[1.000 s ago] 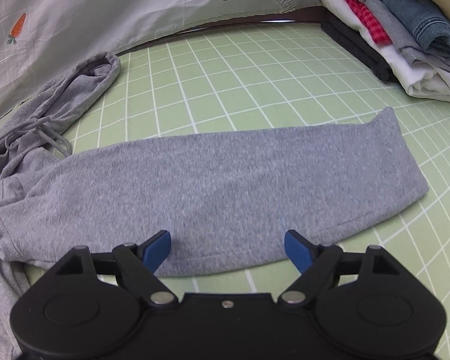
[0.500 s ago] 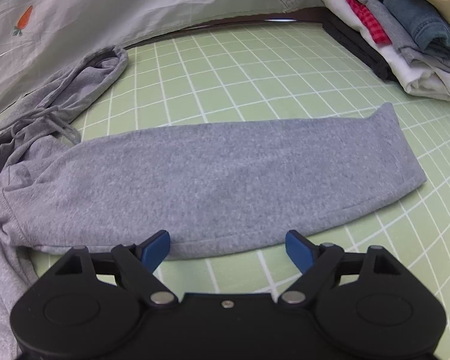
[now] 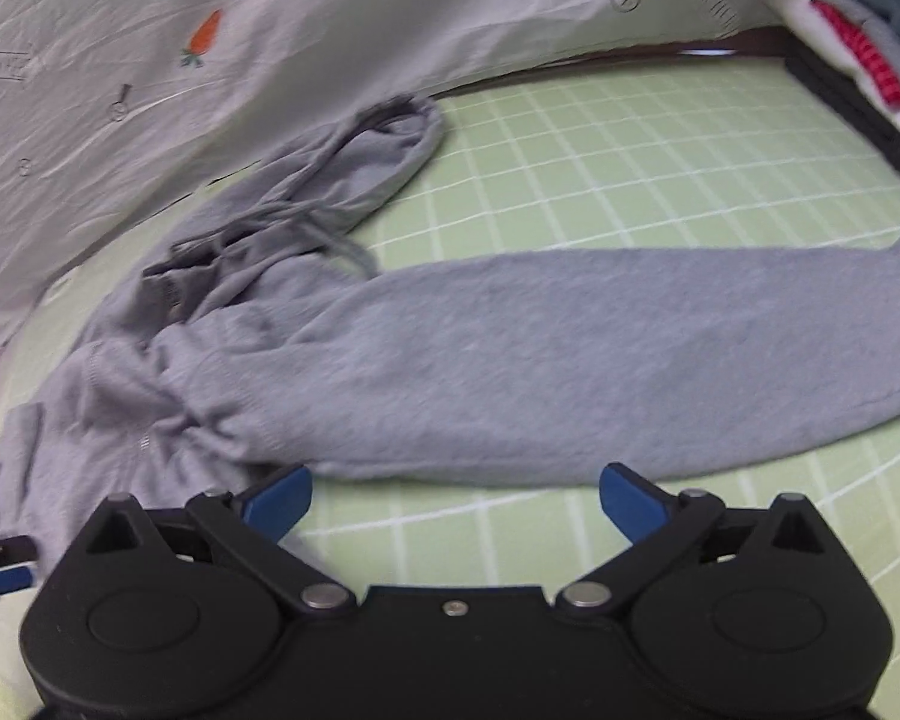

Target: Fold clothes

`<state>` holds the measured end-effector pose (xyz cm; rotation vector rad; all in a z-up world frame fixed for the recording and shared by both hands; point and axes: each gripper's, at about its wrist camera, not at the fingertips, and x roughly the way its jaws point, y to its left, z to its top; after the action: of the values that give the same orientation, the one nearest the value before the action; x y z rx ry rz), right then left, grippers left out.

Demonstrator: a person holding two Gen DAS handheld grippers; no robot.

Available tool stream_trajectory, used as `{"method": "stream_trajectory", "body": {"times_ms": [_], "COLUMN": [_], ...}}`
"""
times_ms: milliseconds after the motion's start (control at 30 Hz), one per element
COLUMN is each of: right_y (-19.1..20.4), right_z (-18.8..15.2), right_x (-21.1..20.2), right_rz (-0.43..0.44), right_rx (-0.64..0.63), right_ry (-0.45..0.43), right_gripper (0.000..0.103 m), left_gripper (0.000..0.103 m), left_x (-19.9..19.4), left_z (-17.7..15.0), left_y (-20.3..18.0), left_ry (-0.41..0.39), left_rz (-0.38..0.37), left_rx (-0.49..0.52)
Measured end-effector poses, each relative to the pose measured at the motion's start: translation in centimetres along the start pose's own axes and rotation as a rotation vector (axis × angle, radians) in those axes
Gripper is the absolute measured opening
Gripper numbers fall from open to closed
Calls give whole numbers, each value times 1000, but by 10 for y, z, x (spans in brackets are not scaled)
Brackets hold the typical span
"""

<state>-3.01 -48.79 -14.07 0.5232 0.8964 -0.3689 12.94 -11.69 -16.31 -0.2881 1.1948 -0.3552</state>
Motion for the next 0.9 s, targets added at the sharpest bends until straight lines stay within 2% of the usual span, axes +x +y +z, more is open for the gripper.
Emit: {"method": "stream_trajectory", "body": {"times_ms": [67,233,267,300,367,400,467,500,600,700,767,833,867,900], "right_y": [5,17,20,22,25,24,21,18,8,-4,-9,-10,-8,-5], "right_z": [-6,-12,-13,-13,-14,-15,-14,-12,5,23,34,41,43,42], "right_x": [-4,-1,2,5,13,17,16,12,-26,-69,-83,-75,-62,-44], "right_rz": [58,175,191,207,237,241,267,296,392,498,531,499,428,346], "right_rx": [-3,-28,-35,-41,-48,-46,-25,-10,44,127,166,168,146,127], "right_ry": [9,42,55,69,107,133,127,109,44,-40,-90,-116,-108,-73], "right_gripper": [102,86,86,84,60,31,18,7,5,5,5,8,10,21], "left_gripper": [54,52,50,38,16,13,11,11,9,9,10,17,22,23], "left_x": [5,14,15,15,13,12,1,-9,-62,-119,-130,-105,-87,-69], "left_z": [0,10,10,10,11,11,14,18,34,50,62,72,74,74], "left_y": [-3,-12,-13,-14,-10,-8,-3,-2,-2,0,2,7,12,15], "left_ry": [4,-2,-4,-6,-14,-18,-37,-50,-110,-226,-283,-291,-269,-216], "left_rz": [-11,-45,-53,-66,-87,-97,-117,-124,-180,-240,-247,-279,-263,-220], "left_rx": [26,103,108,112,99,85,52,44,13,16,34,44,12,-25]}}
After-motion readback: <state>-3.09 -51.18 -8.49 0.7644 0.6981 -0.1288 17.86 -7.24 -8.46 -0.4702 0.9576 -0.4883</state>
